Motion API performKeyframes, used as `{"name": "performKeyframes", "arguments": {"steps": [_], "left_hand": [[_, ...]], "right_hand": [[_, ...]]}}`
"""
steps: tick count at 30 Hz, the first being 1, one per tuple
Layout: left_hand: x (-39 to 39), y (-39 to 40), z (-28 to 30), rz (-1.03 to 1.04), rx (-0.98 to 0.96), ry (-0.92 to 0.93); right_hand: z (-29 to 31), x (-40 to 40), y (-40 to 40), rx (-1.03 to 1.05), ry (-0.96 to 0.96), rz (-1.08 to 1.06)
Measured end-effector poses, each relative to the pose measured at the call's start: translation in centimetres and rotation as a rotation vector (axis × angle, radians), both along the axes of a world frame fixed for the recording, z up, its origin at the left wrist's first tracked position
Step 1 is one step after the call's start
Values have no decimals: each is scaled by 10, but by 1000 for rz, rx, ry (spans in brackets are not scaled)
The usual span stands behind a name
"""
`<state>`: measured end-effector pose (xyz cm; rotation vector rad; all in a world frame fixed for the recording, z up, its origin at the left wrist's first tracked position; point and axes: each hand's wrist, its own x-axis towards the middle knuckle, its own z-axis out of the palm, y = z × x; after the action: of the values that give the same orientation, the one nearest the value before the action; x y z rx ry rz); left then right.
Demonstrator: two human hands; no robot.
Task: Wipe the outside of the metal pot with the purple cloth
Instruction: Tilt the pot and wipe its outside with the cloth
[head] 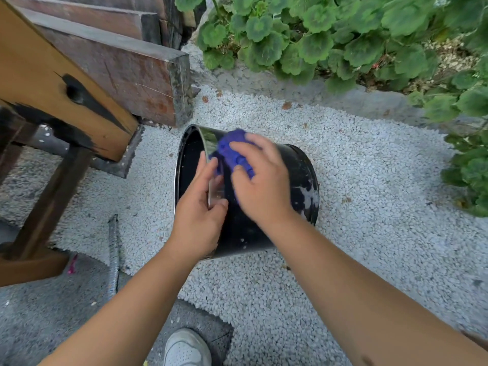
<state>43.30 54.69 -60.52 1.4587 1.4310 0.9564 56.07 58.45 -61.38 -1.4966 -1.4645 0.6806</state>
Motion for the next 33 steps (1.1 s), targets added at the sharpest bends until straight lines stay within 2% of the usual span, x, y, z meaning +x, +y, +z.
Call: {"name": "performKeyframes", "arguments": {"steps": [3,5,7,10,11,18,21,24,27,33], "left_hand": [[1,6,2,48,-136,-289],[-6,1,2,64,-144,-370],[-14,-3,-2,10,-117,-256],[-28,-8,-14,-149,-37,96],[-31,-9,-16,-166,-16,157],[-20,-7,-17,-127,203,362],[-19,-8,-15,-117,165,315],[-25,-7,-11,-209,124,236],[-26,-7,-13,-249,138,275],[-20,-3,-18,-195,211,242]], "right_hand": [[0,-17,-13,104,-87,115],[-10,-16,-17,120,-142,115],[-23,-8,-16,105,-181,75],[-42,8,-12,63,-216,8],[-49,14,-11,49,-225,-9],[-75,51,-6,-103,-259,-125],[-81,62,-6,-166,-254,-173],[-82,68,-5,-226,-256,-215],[-70,63,-3,-255,-220,-225],[-15,-7,-12,48,-128,30]]}}
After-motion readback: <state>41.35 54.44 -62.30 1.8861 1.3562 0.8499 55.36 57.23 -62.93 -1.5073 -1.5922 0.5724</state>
